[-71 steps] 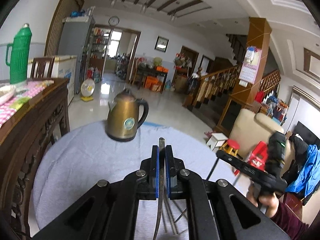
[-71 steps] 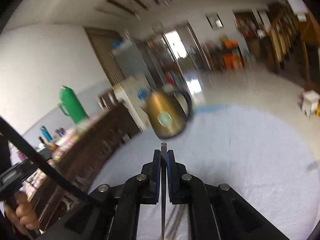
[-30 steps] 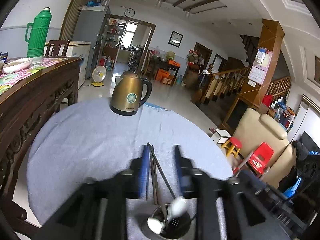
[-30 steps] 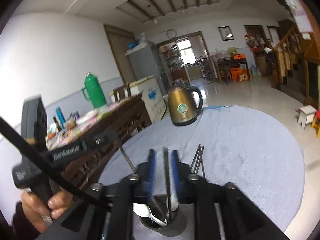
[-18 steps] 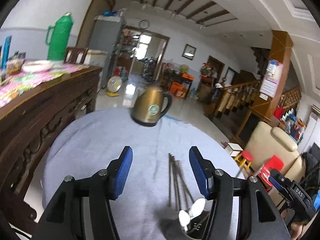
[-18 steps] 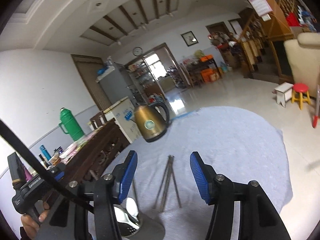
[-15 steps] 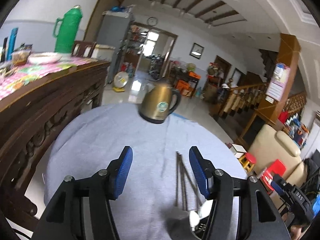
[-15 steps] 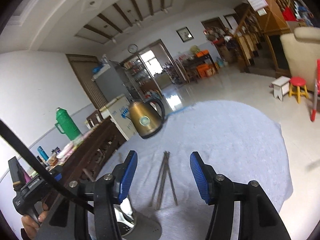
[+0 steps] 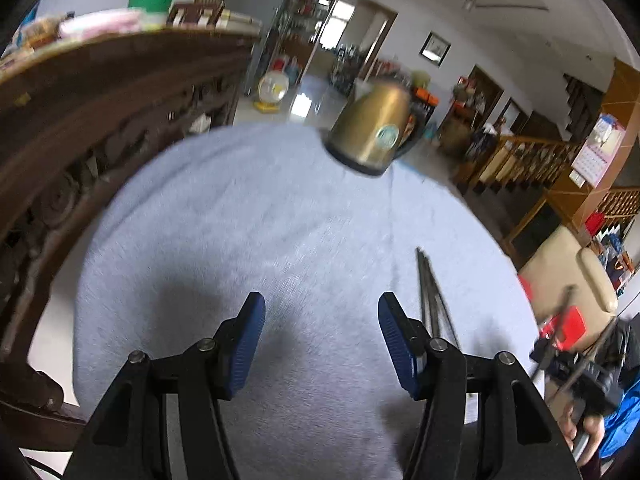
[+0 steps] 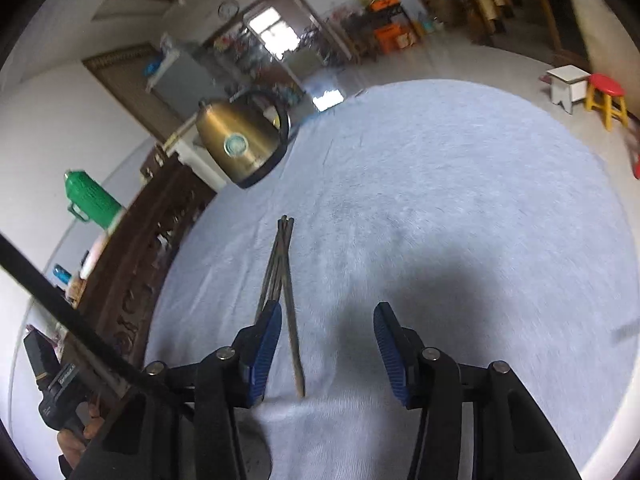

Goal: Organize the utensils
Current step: 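Move both open tools to the chopsticks lying on the cloth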

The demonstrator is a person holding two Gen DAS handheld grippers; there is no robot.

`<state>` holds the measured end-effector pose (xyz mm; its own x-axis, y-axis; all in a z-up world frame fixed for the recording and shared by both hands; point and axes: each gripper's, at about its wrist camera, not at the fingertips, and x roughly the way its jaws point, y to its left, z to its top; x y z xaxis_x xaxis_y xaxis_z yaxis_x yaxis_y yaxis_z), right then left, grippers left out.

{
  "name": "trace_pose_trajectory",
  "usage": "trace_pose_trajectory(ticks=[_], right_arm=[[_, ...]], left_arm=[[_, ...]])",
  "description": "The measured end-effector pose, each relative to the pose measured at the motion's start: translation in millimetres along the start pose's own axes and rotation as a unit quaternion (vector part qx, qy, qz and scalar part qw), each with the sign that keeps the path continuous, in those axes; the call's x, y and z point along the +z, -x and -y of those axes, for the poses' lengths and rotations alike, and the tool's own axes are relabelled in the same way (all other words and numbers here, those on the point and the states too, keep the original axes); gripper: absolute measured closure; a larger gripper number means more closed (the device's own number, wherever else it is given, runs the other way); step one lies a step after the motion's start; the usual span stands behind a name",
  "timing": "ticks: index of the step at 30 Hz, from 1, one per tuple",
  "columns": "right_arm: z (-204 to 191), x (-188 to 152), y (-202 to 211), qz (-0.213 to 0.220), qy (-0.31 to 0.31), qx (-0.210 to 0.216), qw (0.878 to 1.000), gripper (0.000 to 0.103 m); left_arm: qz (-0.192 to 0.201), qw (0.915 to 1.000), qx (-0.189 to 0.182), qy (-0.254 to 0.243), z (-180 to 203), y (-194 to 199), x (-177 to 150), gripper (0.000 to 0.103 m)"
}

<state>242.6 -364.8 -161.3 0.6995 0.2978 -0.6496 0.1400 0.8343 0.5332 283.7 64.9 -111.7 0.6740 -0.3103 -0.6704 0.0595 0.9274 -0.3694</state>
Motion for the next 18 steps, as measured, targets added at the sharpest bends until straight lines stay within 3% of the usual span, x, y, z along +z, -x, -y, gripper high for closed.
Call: trace_pose_trajectory(ticks=[8,16,17,18], right_arm=[[-32,46,-105,-0.079,0.076,0.011,0.994,0.052],[-70,68,-185,-0.112,0.125,-0.003,0.986,0.053],[-74,69,-193,-0.117,0.132,-0.012,0.984,0.058],[-77,68,-200,-0.125,0.140,-0.017,0.982,0.071]], left_arm=[[-0.043,0.9989,0.006,-0.016,-4,-41,11,0.043],[-0.058,0.9954,0.008,-0.076,18,-75,35,0.043],[-0.060,0.9947,0.008,-0.083,19,-81,38,0.043],[-0.063,0.9939,0.007,-0.091,23,-87,40,0.043]])
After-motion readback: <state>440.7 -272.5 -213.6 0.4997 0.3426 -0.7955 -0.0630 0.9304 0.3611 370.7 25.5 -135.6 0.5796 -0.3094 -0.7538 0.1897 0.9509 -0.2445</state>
